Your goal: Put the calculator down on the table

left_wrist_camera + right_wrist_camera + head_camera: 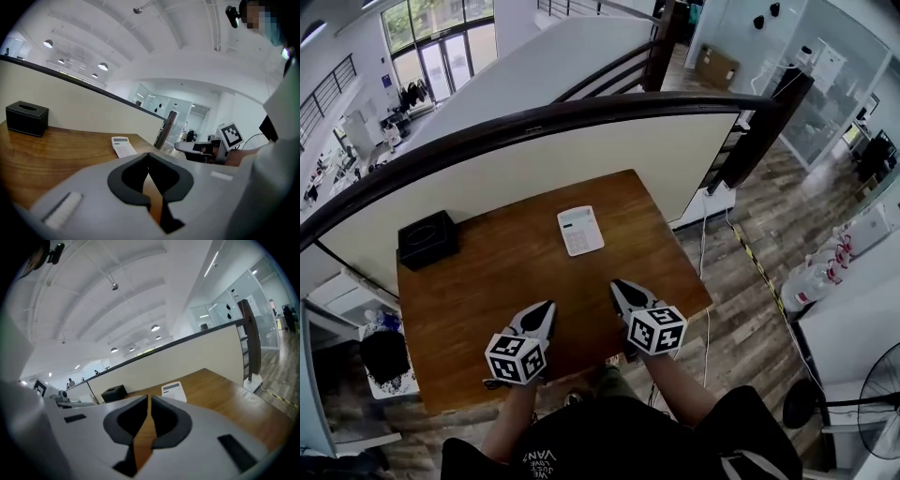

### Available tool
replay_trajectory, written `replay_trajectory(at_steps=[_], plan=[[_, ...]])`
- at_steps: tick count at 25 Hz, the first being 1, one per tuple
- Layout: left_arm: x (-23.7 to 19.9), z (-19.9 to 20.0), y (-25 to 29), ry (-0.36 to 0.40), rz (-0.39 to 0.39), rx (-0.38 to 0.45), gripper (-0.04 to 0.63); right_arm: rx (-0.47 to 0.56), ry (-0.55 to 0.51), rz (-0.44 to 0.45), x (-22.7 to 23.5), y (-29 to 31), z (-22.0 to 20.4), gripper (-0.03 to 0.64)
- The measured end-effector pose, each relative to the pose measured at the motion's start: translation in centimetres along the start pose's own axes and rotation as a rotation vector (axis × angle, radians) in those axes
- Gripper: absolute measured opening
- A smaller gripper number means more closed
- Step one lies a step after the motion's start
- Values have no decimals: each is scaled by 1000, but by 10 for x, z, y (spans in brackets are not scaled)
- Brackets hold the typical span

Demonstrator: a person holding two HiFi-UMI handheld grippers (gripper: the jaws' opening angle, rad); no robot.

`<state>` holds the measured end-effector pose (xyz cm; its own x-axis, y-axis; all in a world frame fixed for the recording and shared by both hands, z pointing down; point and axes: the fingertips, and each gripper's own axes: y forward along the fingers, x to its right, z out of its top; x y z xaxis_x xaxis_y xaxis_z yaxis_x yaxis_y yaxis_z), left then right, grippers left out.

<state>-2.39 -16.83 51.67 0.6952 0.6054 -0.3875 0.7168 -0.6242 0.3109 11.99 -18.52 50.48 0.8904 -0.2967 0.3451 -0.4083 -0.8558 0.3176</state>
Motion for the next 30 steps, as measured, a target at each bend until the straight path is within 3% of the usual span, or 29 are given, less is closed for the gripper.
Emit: replay_trajectory(at_steps=[18, 30], plan=[[31, -57, -77, 33, -83, -53, 12, -13, 12, -46, -55, -73, -63, 34], [36, -79, -96, 14, -112, -85, 12, -40, 35, -113, -53, -93, -87, 18]])
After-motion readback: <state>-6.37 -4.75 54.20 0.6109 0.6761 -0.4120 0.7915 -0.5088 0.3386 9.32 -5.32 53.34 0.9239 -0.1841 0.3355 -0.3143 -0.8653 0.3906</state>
